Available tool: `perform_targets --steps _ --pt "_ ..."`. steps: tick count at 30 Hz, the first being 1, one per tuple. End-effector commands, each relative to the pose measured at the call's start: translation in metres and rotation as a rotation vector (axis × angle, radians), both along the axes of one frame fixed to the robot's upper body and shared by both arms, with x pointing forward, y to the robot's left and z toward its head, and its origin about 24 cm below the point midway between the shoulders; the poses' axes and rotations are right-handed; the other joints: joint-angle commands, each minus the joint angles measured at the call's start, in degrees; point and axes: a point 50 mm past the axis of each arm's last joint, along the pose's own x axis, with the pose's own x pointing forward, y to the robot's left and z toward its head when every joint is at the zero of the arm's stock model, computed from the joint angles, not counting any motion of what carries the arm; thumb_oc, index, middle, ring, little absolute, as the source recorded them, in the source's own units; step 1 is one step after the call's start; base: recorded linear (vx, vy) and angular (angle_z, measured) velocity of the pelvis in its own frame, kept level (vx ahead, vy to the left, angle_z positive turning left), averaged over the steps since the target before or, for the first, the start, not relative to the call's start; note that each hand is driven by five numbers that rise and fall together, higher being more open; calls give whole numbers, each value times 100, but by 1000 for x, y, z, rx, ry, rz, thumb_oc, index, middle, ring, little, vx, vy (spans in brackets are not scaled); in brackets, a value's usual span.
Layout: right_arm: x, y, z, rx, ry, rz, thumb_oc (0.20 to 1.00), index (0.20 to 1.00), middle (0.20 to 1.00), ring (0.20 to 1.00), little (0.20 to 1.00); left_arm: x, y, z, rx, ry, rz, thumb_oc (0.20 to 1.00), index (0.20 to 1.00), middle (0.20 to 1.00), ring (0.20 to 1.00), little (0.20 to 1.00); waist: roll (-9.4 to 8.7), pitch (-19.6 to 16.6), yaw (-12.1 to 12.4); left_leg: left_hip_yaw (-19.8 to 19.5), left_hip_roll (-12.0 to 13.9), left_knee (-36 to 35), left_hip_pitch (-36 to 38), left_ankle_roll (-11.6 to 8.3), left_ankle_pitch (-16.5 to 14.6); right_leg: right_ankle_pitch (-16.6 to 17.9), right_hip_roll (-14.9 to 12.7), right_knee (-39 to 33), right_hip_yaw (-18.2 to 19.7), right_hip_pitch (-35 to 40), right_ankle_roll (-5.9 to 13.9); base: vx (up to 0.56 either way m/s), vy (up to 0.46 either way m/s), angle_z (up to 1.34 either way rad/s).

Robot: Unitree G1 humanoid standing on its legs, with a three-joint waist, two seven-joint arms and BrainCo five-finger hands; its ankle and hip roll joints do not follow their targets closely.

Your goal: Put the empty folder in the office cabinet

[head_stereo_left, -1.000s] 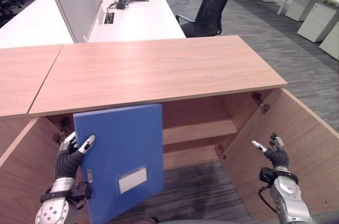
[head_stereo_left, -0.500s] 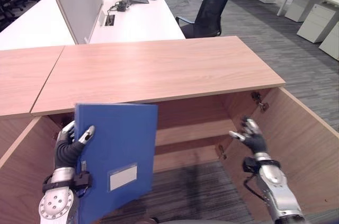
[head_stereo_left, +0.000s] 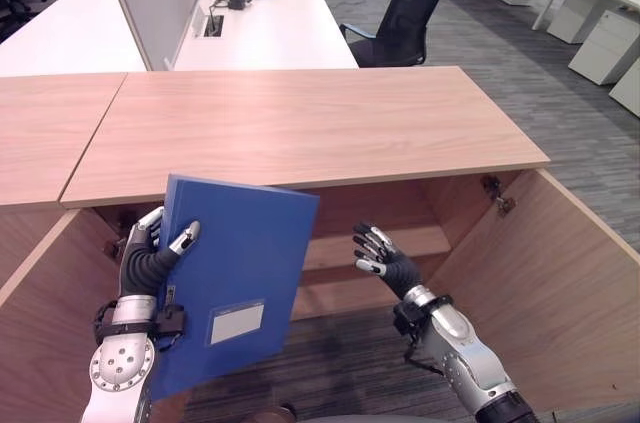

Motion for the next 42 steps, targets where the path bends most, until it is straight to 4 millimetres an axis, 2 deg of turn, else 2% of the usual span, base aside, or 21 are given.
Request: perform_targets --steps 1,11,19,24,31,36,37,38,40,41,42 --pt "14 23 25 122 -87 56 1000 1000 1000 1000 1000 3 -18 59 62 -321 -105 200 200 200 200 200 -307 -72 84 -125 -158 -312 58 -1 -132 996 -38 -1313 -100 991 541 0 0 0" --pt "15 42 26 159 -69 119 1000 1000 1000 1000 1000 11 -40 70 -3 -377 -238 200 200 200 200 200 -342 -78 90 -129 -140 -306 51 -8 -123 988 -31 -1281 -90 969 541 0 0 0" --pt "17 44 23 154 -51 115 1000 1000 1000 1000 1000 11 -52 79 -50 -411 -337 200 200 200 200 200 -350 -78 101 -138 -146 -314 62 -9 -125 987 -35 -1274 -86 962 552 0 0 0" --pt "18 46 24 142 -56 133 1000 1000 1000 1000 1000 12 -60 77 -143 -394 -413 200 200 200 200 200 -351 -84 103 -134 -143 -310 59 -7 -124 991 -37 -1270 -97 963 548 0 0 0" --pt "25 59 34 157 -90 193 1000 1000 1000 1000 1000 15 -77 70 -263 -336 -557 200 200 200 200 200 -357 -62 114 -132 -136 -297 65 -2 -121 992 -38 -1253 -84 955 541 0 0 0" --pt "25 59 34 157 -90 193 1000 1000 1000 1000 1000 15 -77 70 -263 -336 -558 200 200 200 200 200 -357 -58 115 -131 -136 -297 66 -2 -121 992 -37 -1253 -84 956 541 0 0 0" --pt "24 74 33 173 -68 254 1000 1000 1000 1000 1000 18 -91 69 -368 -313 -658 200 200 200 200 200 -363 -63 138 -141 -133 -291 63 -5 -107 993 -30 -1247 -85 960 534 0 0 0" --pt "25 77 35 184 -67 269 931 931 931 931 931 19 -94 69 -386 -308 -685 200 200 200 200 200 -366 -40 148 -138 -129 -290 63 -7 -107 991 -28 -1243 -85 959 532 0 0 0" --pt "25 77 35 184 -67 269 931 931 931 931 931 19 -94 69 -386 -308 -685 200 200 200 200 200 -366 -39 148 -138 -129 -290 63 -7 -107 991 -28 -1243 -85 959 532 0 0 0" --pt "21 92 38 243 -46 339 200 200 200 200 200 22 -110 62 -471 -251 -777 200 200 200 200 200 -377 -25 163 -152 -120 -281 57 -10 -99 989 -25 -1241 -100 949 517 0 0 0" --pt "19 96 38 268 -34 356 200 200 200 200 200 23 -111 60 -476 -243 -785 200 200 200 200 200 -378 -14 168 -155 -119 -279 59 -10 -98 985 -24 -1235 -104 949 514 0 0 0"
